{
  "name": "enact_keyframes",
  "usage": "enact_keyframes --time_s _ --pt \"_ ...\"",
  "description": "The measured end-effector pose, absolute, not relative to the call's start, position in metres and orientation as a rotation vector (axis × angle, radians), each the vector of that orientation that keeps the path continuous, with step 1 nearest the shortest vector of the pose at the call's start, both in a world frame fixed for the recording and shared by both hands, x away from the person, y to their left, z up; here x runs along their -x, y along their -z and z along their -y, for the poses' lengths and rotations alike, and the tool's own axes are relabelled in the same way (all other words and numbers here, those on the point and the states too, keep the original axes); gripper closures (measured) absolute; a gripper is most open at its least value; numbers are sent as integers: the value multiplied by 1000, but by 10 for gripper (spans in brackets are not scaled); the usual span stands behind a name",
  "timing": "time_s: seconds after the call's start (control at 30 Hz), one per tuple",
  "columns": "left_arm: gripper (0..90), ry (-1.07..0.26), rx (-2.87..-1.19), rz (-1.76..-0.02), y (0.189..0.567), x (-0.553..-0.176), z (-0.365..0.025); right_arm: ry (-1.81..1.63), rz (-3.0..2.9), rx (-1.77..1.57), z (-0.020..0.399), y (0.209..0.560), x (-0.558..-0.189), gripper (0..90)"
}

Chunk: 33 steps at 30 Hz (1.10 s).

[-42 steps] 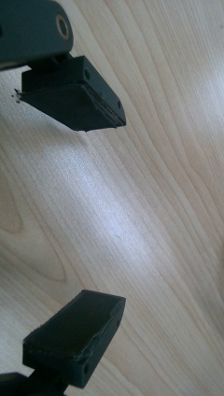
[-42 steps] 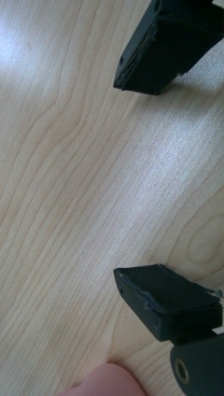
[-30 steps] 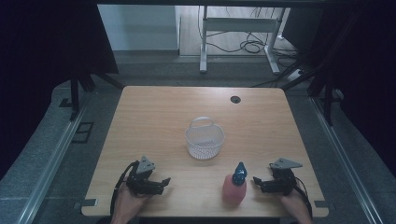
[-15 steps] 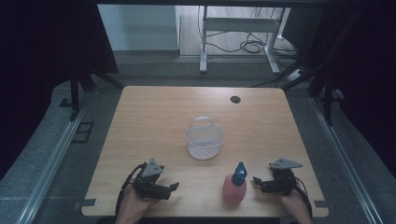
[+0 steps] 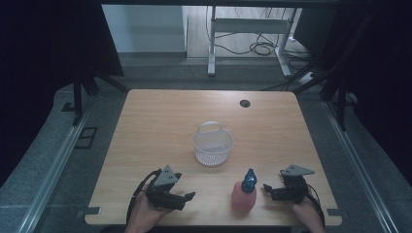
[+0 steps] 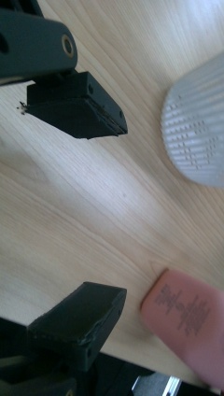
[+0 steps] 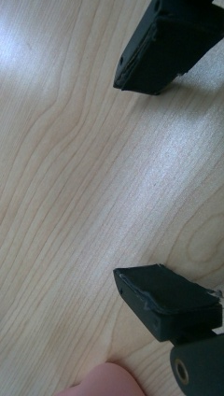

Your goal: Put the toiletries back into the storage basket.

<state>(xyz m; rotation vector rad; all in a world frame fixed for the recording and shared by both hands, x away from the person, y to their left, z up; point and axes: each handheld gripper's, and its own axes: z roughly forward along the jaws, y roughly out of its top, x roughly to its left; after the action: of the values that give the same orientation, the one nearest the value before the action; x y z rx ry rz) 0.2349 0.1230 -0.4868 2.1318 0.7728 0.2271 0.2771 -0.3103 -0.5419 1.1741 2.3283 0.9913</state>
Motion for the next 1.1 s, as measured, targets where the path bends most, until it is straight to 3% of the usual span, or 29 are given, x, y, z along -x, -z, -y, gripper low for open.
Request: enact_keyframes --time_s 0.6,1.1 --pt "210 -119 -2159 -583 462 -233 -78 -989 -2328 -1173 310 542 -277 82" --pt "212 -106 -2143 -463 443 -234 -49 -991 -2328 -1175 310 542 -277 82"
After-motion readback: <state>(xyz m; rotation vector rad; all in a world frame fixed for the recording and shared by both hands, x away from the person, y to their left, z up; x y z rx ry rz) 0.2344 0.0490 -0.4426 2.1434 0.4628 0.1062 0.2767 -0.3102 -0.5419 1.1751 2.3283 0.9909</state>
